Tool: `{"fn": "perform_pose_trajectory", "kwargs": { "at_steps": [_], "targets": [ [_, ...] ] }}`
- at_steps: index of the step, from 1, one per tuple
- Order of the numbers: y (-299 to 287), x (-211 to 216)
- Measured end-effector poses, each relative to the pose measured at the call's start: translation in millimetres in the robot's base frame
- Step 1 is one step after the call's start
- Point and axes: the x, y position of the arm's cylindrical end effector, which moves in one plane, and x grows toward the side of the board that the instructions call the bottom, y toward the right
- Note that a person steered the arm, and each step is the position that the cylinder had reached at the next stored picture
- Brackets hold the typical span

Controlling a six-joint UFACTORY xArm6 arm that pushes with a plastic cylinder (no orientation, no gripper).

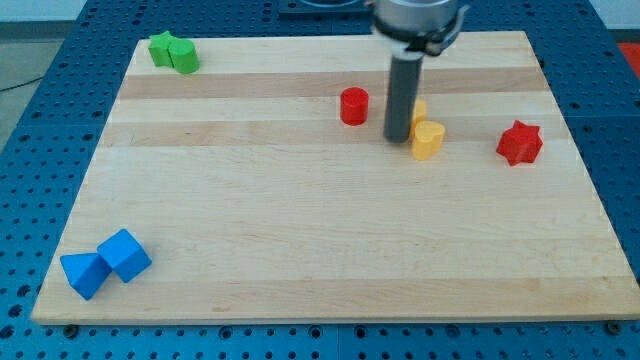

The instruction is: Move the yellow heart towards the top right of the board

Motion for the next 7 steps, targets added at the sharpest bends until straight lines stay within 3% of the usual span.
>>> {"fn": "perform_pose_trajectory", "kwargs": {
  "at_steps": [1, 4, 5, 6, 7],
  "targets": [
    [33.0, -45.9],
    [97.5, -129.0],
    [97.5, -129.5],
    [80.1, -67.4],
    [43.1, -63.4]
  ]
}}
